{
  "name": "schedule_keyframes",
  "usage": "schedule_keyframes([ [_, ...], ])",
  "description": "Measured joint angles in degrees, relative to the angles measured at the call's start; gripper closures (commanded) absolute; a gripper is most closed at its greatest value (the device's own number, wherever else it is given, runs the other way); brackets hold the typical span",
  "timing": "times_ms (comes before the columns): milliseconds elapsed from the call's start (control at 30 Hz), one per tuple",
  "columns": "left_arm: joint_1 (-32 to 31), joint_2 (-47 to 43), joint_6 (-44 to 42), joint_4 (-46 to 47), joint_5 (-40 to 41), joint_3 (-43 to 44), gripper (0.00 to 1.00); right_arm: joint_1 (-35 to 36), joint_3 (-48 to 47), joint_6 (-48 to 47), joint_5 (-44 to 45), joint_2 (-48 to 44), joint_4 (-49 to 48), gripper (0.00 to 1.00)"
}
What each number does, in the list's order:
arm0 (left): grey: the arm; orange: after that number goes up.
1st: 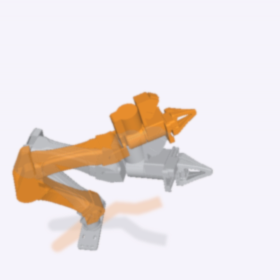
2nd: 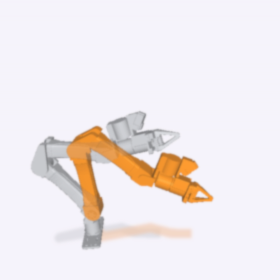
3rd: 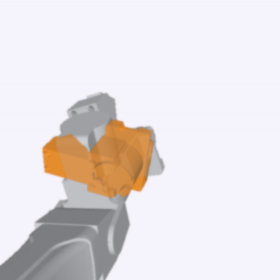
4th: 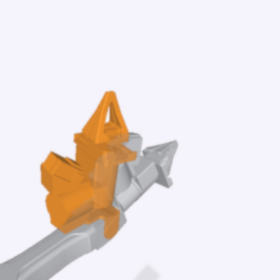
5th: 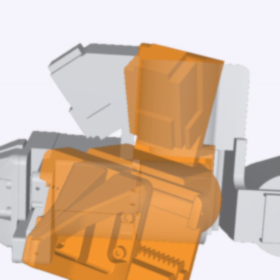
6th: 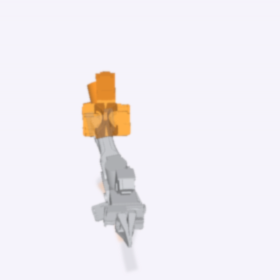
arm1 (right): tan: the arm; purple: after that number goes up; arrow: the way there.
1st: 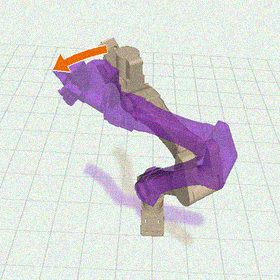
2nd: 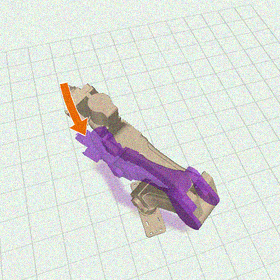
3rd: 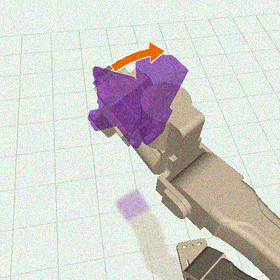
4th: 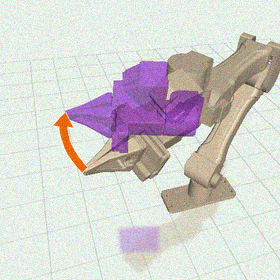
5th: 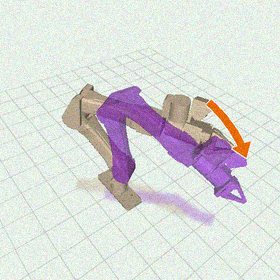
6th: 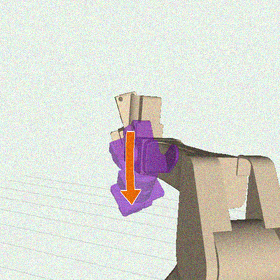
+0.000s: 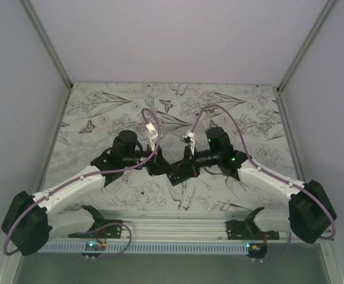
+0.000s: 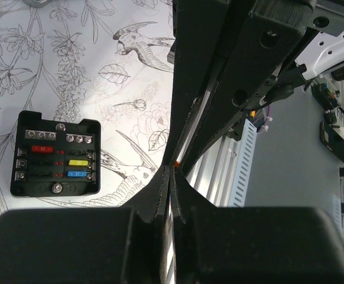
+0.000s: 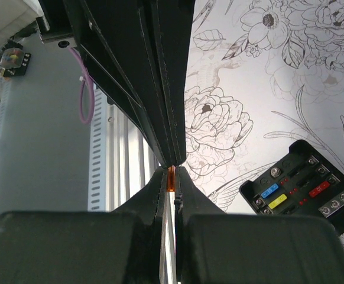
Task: Snap on the fuse box
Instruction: Adjust the fuse.
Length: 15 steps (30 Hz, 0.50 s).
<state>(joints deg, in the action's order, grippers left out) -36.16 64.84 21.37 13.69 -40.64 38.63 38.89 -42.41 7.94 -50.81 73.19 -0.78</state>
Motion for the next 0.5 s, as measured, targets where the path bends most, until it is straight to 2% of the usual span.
schedule_keyframes([
  [233,0.39,-1.36,0.02,0.20,1.09,-0.74,0.81,-0.17,0.00,0.24,-0.26,0.00,-1.42,1.00],
  [500,1.03,-3.45,0.00,-0.04,0.59,-2.93,0.79,-0.52,0.00,0.24,-0.26,0.00,-3.08,1.00],
])
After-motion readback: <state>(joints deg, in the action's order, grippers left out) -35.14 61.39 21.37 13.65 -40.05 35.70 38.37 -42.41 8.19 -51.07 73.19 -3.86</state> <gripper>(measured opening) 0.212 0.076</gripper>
